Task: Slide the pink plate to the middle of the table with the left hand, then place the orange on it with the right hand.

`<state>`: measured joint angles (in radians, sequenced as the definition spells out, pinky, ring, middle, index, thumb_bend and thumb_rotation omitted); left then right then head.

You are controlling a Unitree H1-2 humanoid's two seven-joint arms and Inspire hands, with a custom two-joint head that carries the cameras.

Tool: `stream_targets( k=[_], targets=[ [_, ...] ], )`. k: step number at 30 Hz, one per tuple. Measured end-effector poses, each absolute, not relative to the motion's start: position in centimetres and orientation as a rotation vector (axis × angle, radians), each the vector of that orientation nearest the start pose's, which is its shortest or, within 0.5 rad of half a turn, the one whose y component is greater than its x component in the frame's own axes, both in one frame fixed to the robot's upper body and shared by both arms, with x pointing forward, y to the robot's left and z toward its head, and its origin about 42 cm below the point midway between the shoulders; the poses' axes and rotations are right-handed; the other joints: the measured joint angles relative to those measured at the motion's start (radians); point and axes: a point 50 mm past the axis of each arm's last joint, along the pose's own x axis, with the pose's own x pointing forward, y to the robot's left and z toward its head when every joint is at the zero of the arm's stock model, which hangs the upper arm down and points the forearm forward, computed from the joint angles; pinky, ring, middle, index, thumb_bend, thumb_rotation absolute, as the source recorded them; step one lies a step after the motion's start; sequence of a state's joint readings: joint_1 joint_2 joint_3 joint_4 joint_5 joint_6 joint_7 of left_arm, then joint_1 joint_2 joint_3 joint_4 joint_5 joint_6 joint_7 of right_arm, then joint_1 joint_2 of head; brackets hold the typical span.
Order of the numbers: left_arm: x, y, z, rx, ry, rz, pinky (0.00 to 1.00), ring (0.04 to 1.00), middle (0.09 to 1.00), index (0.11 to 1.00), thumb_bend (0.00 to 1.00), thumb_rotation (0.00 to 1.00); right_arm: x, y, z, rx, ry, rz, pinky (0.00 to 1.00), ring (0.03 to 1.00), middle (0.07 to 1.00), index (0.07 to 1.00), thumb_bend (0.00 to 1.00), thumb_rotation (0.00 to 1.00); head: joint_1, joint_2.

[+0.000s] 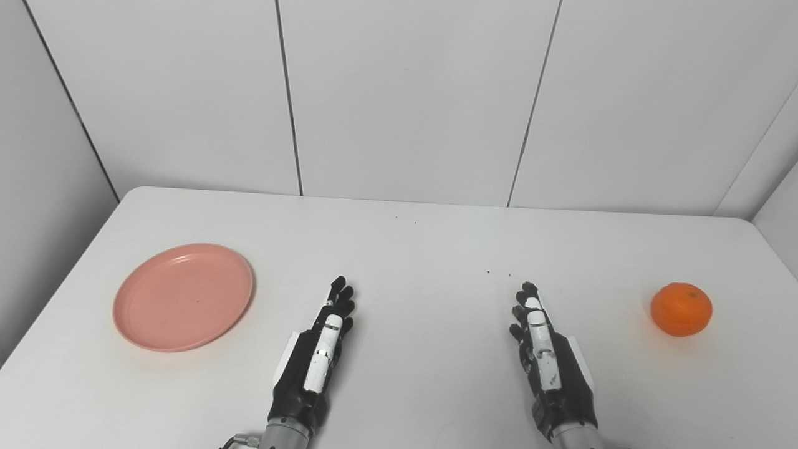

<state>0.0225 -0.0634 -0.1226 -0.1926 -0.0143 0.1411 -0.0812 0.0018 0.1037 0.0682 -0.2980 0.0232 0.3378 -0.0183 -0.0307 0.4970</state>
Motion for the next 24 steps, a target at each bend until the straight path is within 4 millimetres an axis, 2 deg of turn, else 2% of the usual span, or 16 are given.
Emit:
stream_targets(
  k=[3, 6, 8, 10, 13, 18, 24],
  targets=[
    [27.2, 15.4, 13.5, -0.081, -0.033, -0.196, 1.00, 1.000, 1.000, 1.000, 0.42, 1.00, 27.6, -16.2, 15.6, 0.124, 0.041, 0.058, 1.00, 1.000, 1.000, 1.000, 0.32, 1.00, 0.012, -0.002],
    [27.2, 15.4, 13.5, -0.080, -0.034, -0.198, 1.00, 1.000, 1.000, 1.000, 0.42, 1.00, 27.6, -16.3, 15.6, 0.124, 0.041, 0.058, 1.00, 1.000, 1.000, 1.000, 0.33, 1.00, 0.073, -0.012],
    [27.1, 15.3, 13.5, -0.080, -0.036, -0.202, 1.00, 1.000, 1.000, 1.000, 0.41, 1.00, 27.5, -16.4, 15.6, 0.126, 0.040, 0.058, 1.00, 1.000, 1.000, 1.000, 0.33, 1.00, 0.074, -0.012],
    [27.1, 15.0, 13.3, -0.080, -0.042, -0.207, 1.00, 1.000, 1.000, 1.000, 0.40, 1.00, 27.4, -16.6, 15.6, 0.139, 0.041, 0.058, 1.00, 1.000, 1.000, 1.000, 0.32, 1.00, 0.153, -0.040],
    [27.0, 14.4, 13.0, -0.075, -0.050, -0.200, 1.00, 1.000, 1.000, 1.000, 0.40, 0.99, 27.3, -17.3, 15.5, 0.156, 0.042, 0.055, 1.00, 1.000, 1.000, 1.000, 0.31, 1.00, 0.195, -0.058],
    [27.1, 13.6, 12.5, -0.078, -0.053, -0.181, 1.00, 1.000, 1.000, 1.000, 0.38, 1.00, 27.1, -18.4, 15.5, 0.143, 0.038, 0.059, 1.00, 1.000, 1.000, 1.000, 0.29, 1.00, 0.215, -0.071],
    [27.1, 13.2, 12.3, -0.082, -0.061, -0.171, 1.00, 1.000, 1.000, 1.000, 0.37, 1.00, 27.1, -18.3, 15.5, 0.149, 0.037, 0.072, 1.00, 1.000, 1.000, 1.000, 0.28, 1.00, 0.235, -0.071]
  ],
)
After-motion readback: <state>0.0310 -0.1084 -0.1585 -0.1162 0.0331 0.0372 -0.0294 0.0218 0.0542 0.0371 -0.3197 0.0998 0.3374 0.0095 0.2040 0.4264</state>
